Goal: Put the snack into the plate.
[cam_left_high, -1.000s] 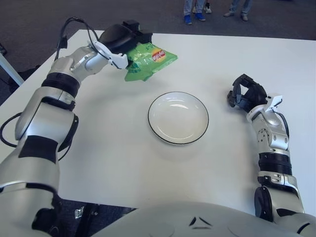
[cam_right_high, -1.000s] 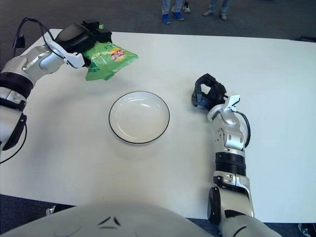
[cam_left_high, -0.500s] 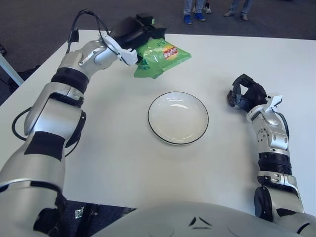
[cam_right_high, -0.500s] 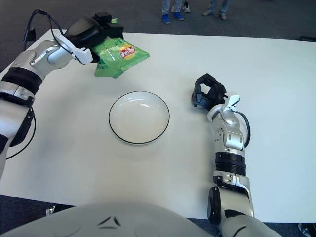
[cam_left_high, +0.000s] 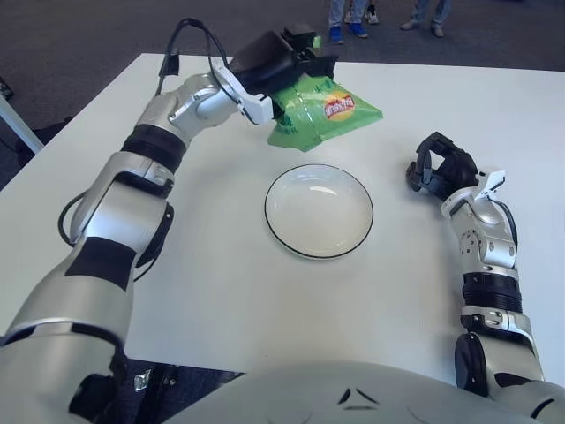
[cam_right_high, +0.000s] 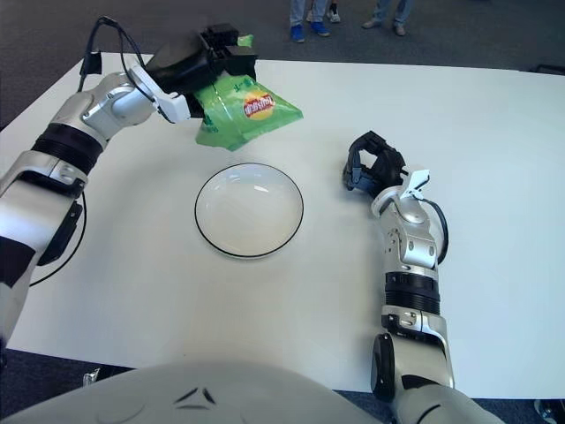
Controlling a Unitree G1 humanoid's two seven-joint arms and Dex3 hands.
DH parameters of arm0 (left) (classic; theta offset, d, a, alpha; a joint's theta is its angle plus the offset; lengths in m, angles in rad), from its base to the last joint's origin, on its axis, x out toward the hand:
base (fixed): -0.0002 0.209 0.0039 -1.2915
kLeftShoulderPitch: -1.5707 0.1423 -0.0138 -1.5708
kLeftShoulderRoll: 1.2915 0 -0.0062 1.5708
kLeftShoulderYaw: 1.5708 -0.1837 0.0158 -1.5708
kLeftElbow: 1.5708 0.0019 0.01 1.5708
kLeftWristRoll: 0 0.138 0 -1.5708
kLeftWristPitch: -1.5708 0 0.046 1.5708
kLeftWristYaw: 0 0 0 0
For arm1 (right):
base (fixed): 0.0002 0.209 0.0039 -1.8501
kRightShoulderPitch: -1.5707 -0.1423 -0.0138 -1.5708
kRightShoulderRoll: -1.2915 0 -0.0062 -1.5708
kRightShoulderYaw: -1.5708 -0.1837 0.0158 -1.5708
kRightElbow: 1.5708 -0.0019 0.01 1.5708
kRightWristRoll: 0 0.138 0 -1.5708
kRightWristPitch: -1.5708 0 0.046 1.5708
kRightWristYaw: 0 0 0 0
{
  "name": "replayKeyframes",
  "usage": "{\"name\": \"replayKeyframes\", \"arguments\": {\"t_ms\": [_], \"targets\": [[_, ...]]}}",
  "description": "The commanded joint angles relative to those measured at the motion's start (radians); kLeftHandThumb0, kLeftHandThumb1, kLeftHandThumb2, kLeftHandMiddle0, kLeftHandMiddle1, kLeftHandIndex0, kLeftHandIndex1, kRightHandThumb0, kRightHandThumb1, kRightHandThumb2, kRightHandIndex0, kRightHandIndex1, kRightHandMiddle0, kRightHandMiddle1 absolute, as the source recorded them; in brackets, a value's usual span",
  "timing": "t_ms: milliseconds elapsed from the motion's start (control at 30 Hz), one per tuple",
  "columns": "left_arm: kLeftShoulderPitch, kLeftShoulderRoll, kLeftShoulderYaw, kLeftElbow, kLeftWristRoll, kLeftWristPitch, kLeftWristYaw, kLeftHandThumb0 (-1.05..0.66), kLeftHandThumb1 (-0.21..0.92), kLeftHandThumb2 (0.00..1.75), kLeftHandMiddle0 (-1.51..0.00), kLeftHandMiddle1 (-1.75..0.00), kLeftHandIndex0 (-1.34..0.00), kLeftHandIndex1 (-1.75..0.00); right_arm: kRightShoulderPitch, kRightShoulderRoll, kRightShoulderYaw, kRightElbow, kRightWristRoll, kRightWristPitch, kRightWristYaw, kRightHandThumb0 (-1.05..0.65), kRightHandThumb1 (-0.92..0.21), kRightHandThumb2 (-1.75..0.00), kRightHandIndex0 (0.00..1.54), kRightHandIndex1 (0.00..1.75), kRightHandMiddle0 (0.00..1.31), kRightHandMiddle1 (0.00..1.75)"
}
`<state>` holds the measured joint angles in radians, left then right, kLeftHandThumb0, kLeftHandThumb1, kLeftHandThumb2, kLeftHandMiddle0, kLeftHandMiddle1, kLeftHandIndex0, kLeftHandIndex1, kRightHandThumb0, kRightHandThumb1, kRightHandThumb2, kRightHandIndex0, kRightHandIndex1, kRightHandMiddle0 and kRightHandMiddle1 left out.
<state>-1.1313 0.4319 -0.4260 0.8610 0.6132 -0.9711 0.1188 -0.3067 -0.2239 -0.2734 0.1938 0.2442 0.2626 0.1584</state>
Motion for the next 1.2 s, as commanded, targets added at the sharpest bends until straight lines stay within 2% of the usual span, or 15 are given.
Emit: {"name": "replayKeyframes", "arguments": {"t_ms": [0,467,767,867,1000,1167], "targets": [[0.003,0.003,0.018,-0.009,-0.012,-0.032,-0.007,0.6,0.03,1.66,-0.85,-1.75,-1.08,-1.75,0.045,0.016,0.011,0.051,0.002,0.035,0.001,-0.48,-0.35,-1.29,1.31,1.75,0.59,1.75],[0.038,-0.036,0.019,-0.09,-0.034,-0.038,-0.058,0.62,0.01,1.69,-0.87,-1.75,-1.11,-1.75,0.047,0.015,0.016,0.047,0.001,0.034,-0.001,-0.48,-0.35,-1.29,1.32,1.75,0.59,1.75],[0.075,-0.055,0.02,-0.107,-0.041,-0.08,-0.086,0.62,0.01,1.7,-0.88,-1.75,-1.11,-1.75,0.048,0.017,0.016,0.043,0.004,0.037,-0.003,-0.48,-0.35,-1.29,1.32,1.75,0.59,1.75],[0.088,-0.057,0.013,-0.117,-0.083,-0.088,-0.146,0.62,0.01,1.7,-0.88,-1.75,-1.11,-1.75,0.048,0.016,0.016,0.043,0.004,0.036,-0.003,-0.48,-0.34,-1.29,1.32,1.75,0.59,1.75],[0.121,-0.057,-0.004,-0.155,-0.191,-0.083,-0.282,0.62,0.01,1.7,-0.88,-1.75,-1.11,-1.75,0.048,0.014,0.018,0.043,0.003,0.038,-0.001,-0.48,-0.34,-1.29,1.32,1.75,0.59,1.75],[0.167,-0.055,-0.017,-0.228,-0.325,-0.015,-0.458,0.6,0.04,1.65,-0.84,-1.75,-1.09,-1.75,0.05,0.014,0.019,0.035,0.003,0.043,-0.002,-0.48,-0.34,-1.29,1.32,1.75,0.59,1.75]]}}
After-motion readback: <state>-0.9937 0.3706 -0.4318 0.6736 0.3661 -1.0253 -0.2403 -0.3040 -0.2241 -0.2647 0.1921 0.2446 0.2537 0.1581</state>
